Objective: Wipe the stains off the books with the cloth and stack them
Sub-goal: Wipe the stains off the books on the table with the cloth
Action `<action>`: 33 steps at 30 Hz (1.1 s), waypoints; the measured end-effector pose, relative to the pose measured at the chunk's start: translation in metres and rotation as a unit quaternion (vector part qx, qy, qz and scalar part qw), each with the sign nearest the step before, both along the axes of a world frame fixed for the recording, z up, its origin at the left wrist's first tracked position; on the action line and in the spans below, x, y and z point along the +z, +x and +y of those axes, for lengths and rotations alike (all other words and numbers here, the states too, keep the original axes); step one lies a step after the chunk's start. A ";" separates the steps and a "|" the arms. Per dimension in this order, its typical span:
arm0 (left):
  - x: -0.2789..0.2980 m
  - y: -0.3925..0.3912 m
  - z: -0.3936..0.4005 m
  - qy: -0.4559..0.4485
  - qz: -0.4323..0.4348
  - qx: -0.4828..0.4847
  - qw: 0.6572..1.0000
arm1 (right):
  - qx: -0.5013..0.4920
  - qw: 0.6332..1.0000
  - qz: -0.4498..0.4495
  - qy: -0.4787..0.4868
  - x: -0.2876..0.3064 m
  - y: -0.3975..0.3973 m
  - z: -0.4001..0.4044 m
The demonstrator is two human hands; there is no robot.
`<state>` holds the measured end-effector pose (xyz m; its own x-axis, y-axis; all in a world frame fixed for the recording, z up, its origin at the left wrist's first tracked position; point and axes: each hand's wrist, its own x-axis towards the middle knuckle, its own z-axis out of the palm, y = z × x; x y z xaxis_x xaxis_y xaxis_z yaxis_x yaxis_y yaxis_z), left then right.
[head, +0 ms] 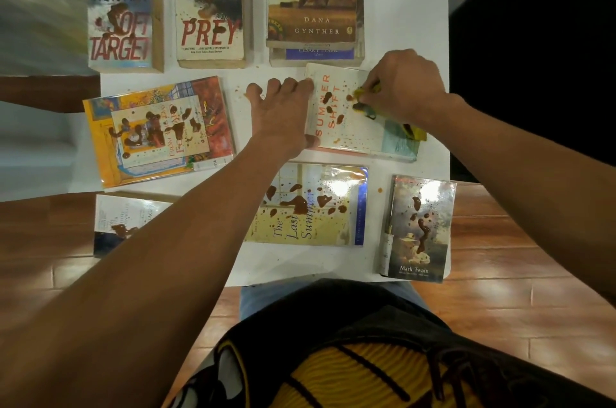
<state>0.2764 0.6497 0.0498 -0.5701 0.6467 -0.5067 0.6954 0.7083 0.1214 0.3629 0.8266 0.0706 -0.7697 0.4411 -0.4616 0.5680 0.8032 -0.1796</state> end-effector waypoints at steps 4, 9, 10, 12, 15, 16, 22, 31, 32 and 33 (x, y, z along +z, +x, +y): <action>-0.001 0.001 -0.001 0.002 0.001 0.000 1.000 | 0.095 0.995 -0.021 -0.034 0.000 0.007 -0.009; -0.001 0.000 -0.001 0.006 -0.003 0.000 1.000 | -0.040 0.999 0.013 -0.001 -0.004 -0.002 0.006; -0.001 0.001 -0.002 0.008 -0.003 0.000 1.000 | -0.049 0.999 0.019 0.001 -0.005 -0.004 0.005; -0.002 0.000 -0.002 0.010 -0.002 0.000 1.000 | 0.005 1.000 0.007 -0.020 -0.006 -0.003 -0.003; -0.002 0.000 -0.002 0.011 -0.003 0.002 1.000 | 0.038 0.999 -0.004 -0.018 -0.006 -0.003 -0.002; -0.002 0.000 -0.002 0.012 -0.005 0.002 1.000 | 0.008 1.000 0.004 -0.009 -0.006 -0.006 0.002; -0.003 0.000 -0.003 0.010 -0.004 0.000 1.000 | 0.056 0.998 -0.006 -0.034 -0.005 -0.010 -0.005; -0.003 -0.001 -0.003 0.009 -0.007 -0.002 1.000 | 0.040 0.999 -0.004 -0.025 -0.004 -0.018 -0.003; -0.003 -0.001 -0.003 0.009 -0.008 -0.001 1.000 | 0.012 1.000 0.007 -0.015 -0.005 -0.019 -0.002; -0.003 -0.001 -0.003 0.009 -0.008 -0.001 1.000 | -0.008 1.000 0.017 -0.007 -0.006 -0.020 -0.001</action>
